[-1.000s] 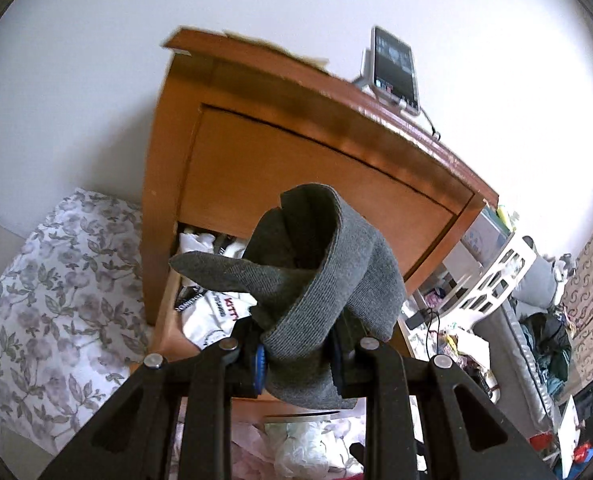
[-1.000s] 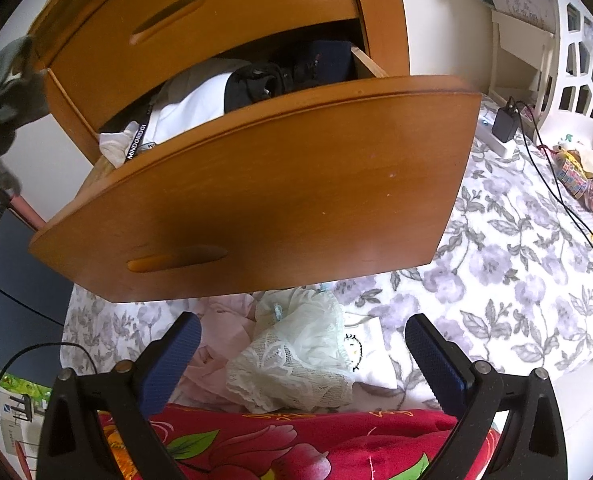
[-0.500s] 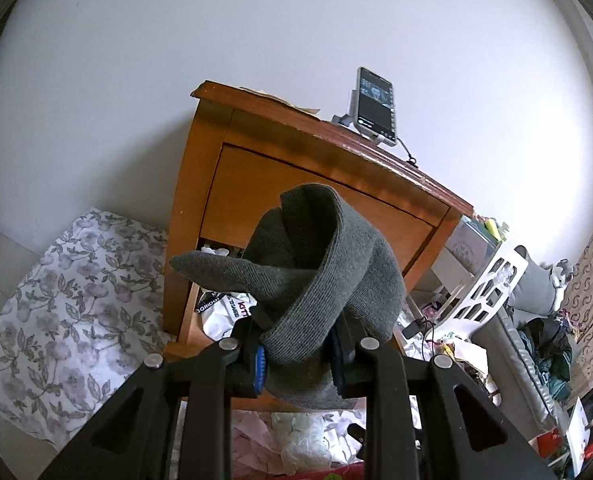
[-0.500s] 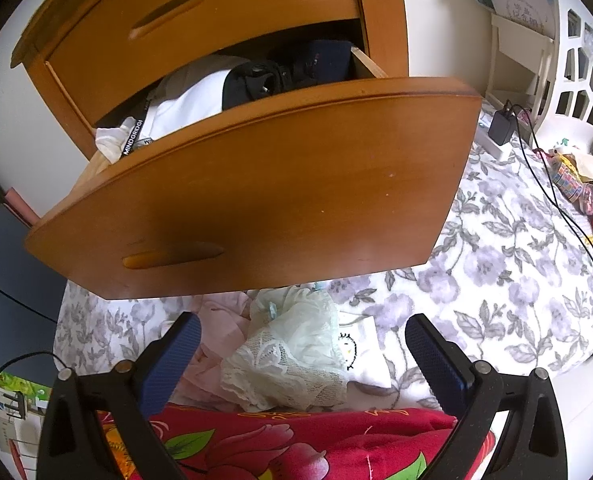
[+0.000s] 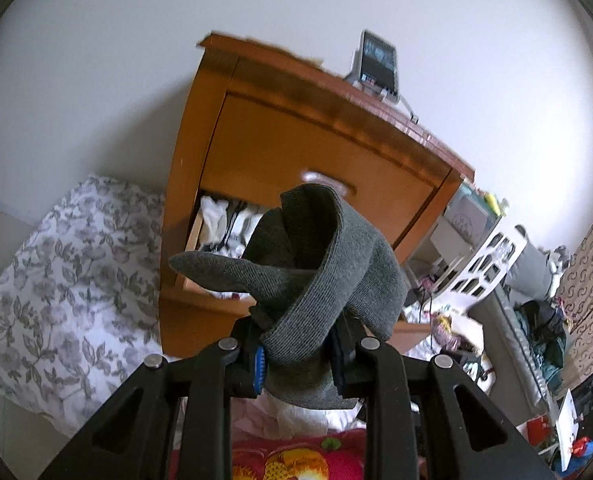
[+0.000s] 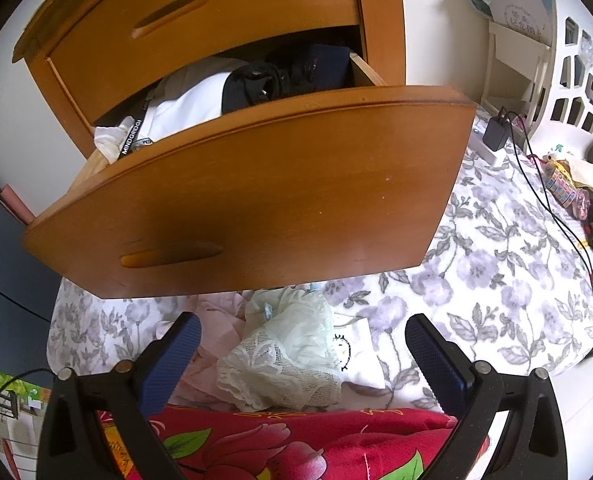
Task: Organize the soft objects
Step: 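Carry the grey cloth down toward the bedspread with the left gripper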
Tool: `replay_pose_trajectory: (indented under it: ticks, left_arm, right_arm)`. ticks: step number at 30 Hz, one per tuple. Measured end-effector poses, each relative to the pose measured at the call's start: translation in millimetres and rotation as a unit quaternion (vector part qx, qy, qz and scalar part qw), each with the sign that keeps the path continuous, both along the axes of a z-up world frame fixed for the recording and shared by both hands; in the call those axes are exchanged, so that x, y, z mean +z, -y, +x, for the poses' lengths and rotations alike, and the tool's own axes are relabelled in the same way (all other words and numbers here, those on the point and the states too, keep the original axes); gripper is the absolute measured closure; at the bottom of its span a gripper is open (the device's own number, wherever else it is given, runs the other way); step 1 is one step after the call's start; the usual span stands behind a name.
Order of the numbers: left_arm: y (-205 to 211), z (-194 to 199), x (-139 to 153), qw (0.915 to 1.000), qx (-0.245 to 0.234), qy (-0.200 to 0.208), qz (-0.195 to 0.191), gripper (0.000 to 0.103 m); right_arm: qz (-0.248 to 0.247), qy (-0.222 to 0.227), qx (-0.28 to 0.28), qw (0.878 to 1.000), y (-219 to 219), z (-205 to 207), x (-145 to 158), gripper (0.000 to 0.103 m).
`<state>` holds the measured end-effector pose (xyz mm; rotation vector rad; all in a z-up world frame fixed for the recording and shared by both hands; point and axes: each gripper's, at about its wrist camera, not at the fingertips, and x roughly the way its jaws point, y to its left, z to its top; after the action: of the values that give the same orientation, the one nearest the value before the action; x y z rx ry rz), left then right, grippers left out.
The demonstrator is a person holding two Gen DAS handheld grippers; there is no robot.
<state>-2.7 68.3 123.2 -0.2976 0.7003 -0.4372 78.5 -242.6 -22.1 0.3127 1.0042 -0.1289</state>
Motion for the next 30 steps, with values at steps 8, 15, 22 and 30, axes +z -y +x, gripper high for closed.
replay_pose_trajectory:
  ticks: [8,15,22,30]
  left_arm:
    - [23,8,-45,0.9965,-0.031,-0.072,0.029,0.077]
    - [49,12,-85,0.9877,-0.075,-0.128,0.051,0.076]
    - [53,22,-121,0.9798,-0.067,-0.178,0.062,0.076]
    - [55,37,-157,0.9714,-0.048,-0.223,0.066,0.076]
  right_arm:
    - [0.000,0.000,0.000,1.000,0,0,0,0.000]
    - [0.003,0.000,-0.001,1.000,0,0,0,0.000]
    - [0.006,0.000,-0.001,1.000,1,0,0,0.000]
    - [0.007,-0.001,0.000,1.000,1,0,0,0.000]
